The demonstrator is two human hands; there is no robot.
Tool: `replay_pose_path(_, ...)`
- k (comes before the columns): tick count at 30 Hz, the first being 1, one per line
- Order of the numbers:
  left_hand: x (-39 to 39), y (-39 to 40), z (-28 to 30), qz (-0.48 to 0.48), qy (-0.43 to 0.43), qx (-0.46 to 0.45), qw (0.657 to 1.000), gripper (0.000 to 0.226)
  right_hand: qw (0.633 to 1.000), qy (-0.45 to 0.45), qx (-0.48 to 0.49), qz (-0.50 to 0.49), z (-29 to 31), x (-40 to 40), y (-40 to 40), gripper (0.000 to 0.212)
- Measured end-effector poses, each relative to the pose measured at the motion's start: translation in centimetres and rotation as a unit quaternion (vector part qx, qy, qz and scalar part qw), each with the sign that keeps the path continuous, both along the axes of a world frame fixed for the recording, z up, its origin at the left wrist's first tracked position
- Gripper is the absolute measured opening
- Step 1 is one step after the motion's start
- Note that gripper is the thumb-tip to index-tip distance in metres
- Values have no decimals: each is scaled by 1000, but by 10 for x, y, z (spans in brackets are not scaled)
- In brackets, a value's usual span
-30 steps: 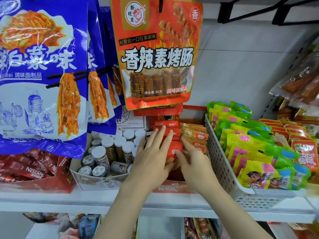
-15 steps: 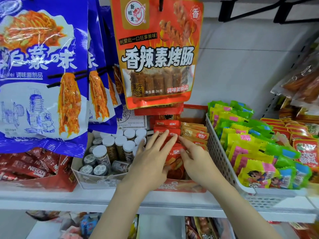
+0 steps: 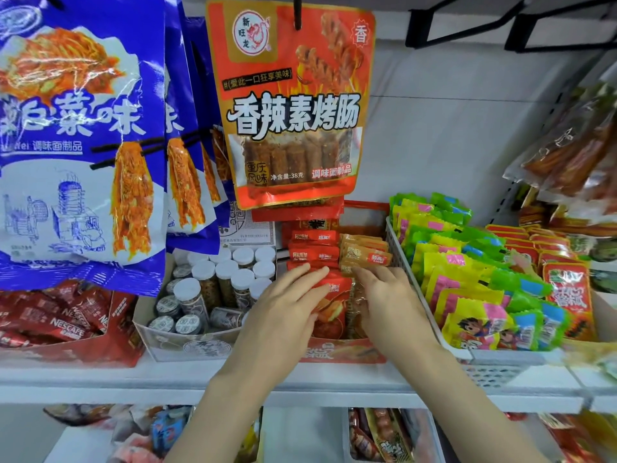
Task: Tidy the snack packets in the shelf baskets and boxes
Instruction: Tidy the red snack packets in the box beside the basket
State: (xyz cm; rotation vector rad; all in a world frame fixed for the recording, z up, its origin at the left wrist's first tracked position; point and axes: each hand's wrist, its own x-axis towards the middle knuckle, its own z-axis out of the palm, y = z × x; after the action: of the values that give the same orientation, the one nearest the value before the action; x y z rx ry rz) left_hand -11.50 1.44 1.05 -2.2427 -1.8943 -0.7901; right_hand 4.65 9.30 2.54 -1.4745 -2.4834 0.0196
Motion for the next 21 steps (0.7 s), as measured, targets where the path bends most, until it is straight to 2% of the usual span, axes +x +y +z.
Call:
replay_pose_path(2, -5, 0, -1, 1, -12, 0, 1000, 45, 1000, 11, 12, -11, 0, -1, 3, 56)
replay_pose_path(7, -14, 3, -3, -1, -15, -8, 1000, 50, 999, 15, 28, -35, 4, 1, 6, 24)
replay_pose_path(9, -15, 2, -3, -2, -14, -14, 1000, 50, 999, 23, 32, -35, 7, 1, 4, 21)
replay_pose_path(12, -14, 1, -2, -4, -52, -18, 998, 48, 990, 126, 61, -19, 21, 4, 2, 20)
replay_pose_path(15, -10, -3, 3, 19, -151, -19, 988, 44, 954, 280, 102, -5, 49, 11, 1, 15)
replay_pose_path(18, -4, -9, 13, 47, -255, -13, 966, 44, 919, 374, 125, 14, 71, 17, -5, 12)
replay_pose_path(19, 1, -10, 18, 48, -305, -22, 951, 46, 909, 401, 116, 18, 74, 18, -6, 10)
replay_pose_path(21, 11, -13, 28, 21, -438, -58, 897, 51, 888, 453, 78, 21, 79, 19, -9, 10)
